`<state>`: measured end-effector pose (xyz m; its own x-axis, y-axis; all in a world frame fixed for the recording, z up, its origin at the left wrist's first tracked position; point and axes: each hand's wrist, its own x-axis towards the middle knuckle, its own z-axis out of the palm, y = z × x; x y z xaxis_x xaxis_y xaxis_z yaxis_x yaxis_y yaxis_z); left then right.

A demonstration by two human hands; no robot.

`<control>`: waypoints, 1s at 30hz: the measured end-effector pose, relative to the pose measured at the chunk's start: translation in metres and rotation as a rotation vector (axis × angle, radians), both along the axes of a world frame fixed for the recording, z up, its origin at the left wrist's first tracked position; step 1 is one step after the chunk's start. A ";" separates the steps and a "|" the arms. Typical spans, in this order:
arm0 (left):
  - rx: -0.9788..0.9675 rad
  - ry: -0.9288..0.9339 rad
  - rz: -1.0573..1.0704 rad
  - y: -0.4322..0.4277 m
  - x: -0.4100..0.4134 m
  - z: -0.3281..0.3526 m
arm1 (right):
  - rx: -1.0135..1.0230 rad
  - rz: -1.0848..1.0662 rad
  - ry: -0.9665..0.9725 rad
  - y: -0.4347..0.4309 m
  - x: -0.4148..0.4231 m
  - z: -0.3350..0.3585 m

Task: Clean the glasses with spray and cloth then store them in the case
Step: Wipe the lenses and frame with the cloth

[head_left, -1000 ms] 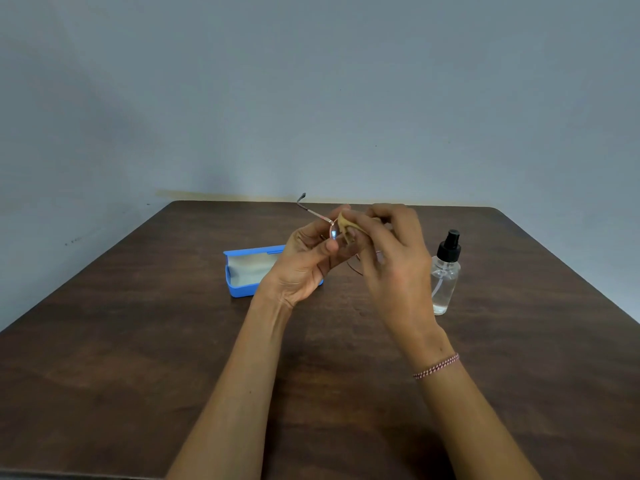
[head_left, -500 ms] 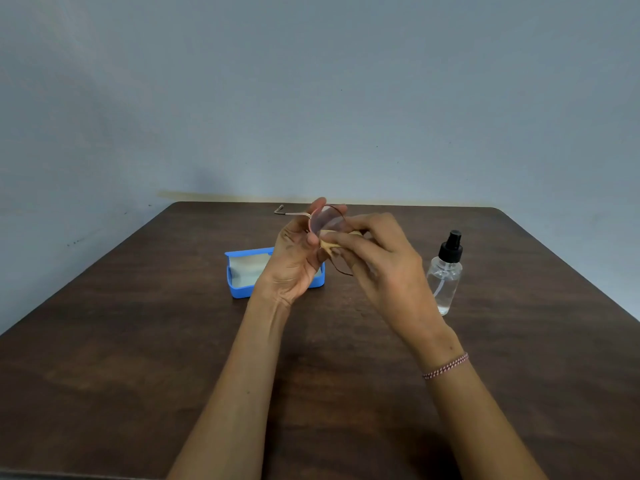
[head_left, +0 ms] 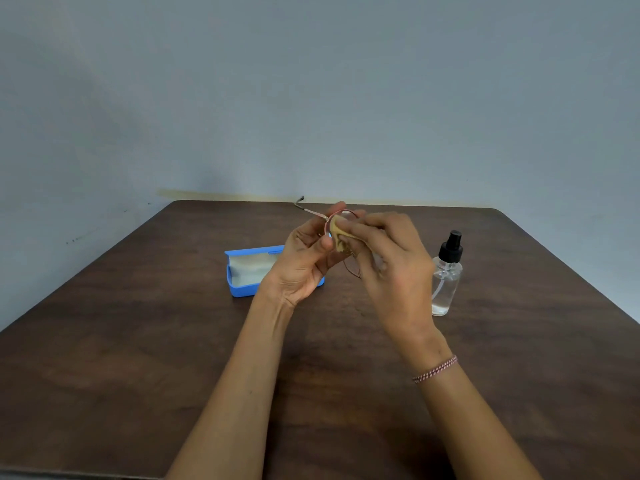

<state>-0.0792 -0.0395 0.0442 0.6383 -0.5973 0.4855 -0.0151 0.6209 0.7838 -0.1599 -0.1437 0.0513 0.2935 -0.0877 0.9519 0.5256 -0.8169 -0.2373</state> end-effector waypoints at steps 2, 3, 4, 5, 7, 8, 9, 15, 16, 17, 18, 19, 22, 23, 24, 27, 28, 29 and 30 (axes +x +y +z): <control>-0.021 0.022 -0.013 0.002 0.002 0.000 | -0.045 0.010 0.012 0.003 0.000 -0.001; -0.035 0.031 -0.011 0.003 0.004 -0.001 | -0.069 -0.006 0.020 0.003 0.001 -0.001; -0.044 0.035 -0.005 0.003 0.004 -0.001 | -0.088 -0.036 0.020 0.002 0.001 -0.002; -0.044 0.033 0.003 0.003 0.004 -0.002 | -0.094 -0.079 0.009 0.000 0.001 -0.002; -0.014 0.025 0.014 0.000 0.004 -0.002 | -0.045 -0.152 -0.021 -0.006 0.000 -0.001; 0.004 0.024 0.012 -0.001 0.003 -0.002 | -0.002 -0.160 -0.028 -0.008 0.000 0.000; 0.016 0.029 0.010 -0.003 0.003 -0.002 | 0.030 -0.152 -0.032 -0.010 -0.001 0.001; -0.003 0.057 -0.018 -0.003 0.002 -0.003 | 0.000 0.004 0.016 0.000 0.001 -0.002; -0.016 0.052 -0.025 -0.002 0.003 -0.003 | -0.007 0.033 0.027 0.001 0.001 -0.002; -0.030 0.047 -0.032 -0.001 0.003 -0.003 | -0.017 0.056 0.038 0.000 0.001 -0.001; -0.045 0.047 -0.037 0.000 0.003 -0.003 | -0.031 0.078 0.050 -0.002 0.000 0.000; -0.063 0.056 -0.042 0.001 0.004 -0.002 | -0.047 0.097 0.064 -0.005 0.000 0.000; -0.107 0.075 -0.021 0.002 0.005 -0.002 | -0.058 0.090 0.094 -0.012 0.000 0.001; -0.113 0.068 -0.010 0.002 0.006 -0.003 | -0.039 0.071 0.093 -0.013 0.001 0.001; -0.115 0.063 -0.005 0.002 0.006 -0.002 | -0.013 0.049 0.088 -0.014 0.001 0.000; -0.094 0.090 -0.011 0.000 0.005 -0.002 | 0.044 -0.029 0.074 -0.016 0.003 -0.001; -0.080 0.100 -0.012 -0.001 0.004 -0.002 | 0.045 -0.049 0.071 -0.015 0.004 -0.002; -0.067 0.103 -0.013 -0.002 0.004 -0.003 | 0.041 -0.057 0.066 -0.014 0.004 -0.001; -0.057 0.101 -0.018 -0.003 0.004 -0.004 | 0.037 -0.052 0.060 -0.012 0.004 -0.001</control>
